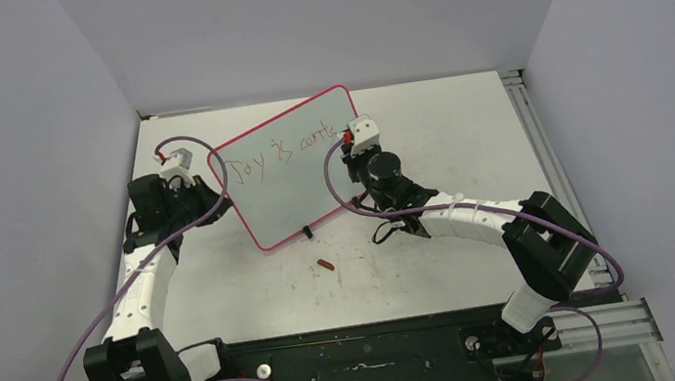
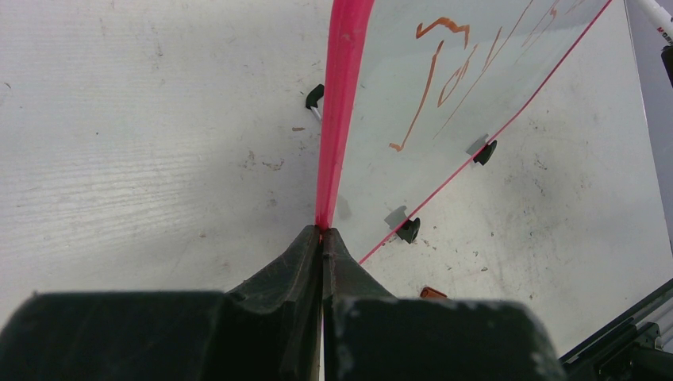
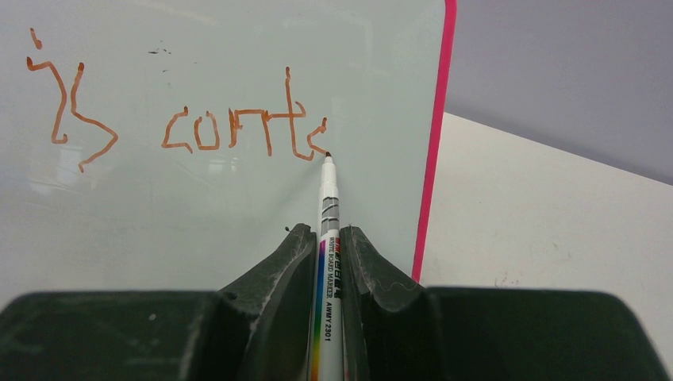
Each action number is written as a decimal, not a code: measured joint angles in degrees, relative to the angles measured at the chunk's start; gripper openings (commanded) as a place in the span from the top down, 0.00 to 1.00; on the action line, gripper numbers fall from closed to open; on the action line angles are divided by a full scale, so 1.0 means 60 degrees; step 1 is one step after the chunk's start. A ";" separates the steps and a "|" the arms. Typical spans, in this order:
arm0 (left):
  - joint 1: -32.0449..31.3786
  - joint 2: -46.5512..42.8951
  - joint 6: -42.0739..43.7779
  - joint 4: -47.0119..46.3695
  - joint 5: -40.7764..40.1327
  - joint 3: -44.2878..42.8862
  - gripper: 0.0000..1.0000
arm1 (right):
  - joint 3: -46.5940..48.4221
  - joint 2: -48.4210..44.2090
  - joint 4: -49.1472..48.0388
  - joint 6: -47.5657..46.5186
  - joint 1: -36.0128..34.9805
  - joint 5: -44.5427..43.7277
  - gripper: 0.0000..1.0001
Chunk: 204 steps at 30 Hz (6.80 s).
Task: Write a sentence on the whiteboard
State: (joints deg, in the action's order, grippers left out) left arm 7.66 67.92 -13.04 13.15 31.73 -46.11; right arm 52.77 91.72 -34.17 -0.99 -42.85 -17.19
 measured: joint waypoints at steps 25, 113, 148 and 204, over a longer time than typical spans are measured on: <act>0.0000 0.0004 0.0004 0.0007 -0.0004 0.0000 1.00 | 0.0368 0.0197 -0.0149 -0.0127 0.0000 -0.0058 0.95; -0.0011 0.0000 0.0007 0.0004 0.0004 0.0000 1.00 | -0.0091 0.0135 -0.0510 -0.0262 0.0091 -0.0168 0.95; -0.0011 0.0000 0.0004 0.0004 0.0011 -0.0004 1.00 | 0.0124 0.0149 -0.0510 -0.0506 0.0066 -0.0488 0.95; -0.0011 -0.0095 0.0000 0.0004 0.0000 0.0000 1.00 | -0.0608 -0.1789 0.0364 -0.0120 -0.0459 -0.1096 0.95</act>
State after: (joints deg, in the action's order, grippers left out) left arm 7.60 67.35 -13.04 13.17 31.73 -46.11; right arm 49.12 80.99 -31.99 -1.72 -45.60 -23.77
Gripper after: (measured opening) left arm 0.006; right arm 0.151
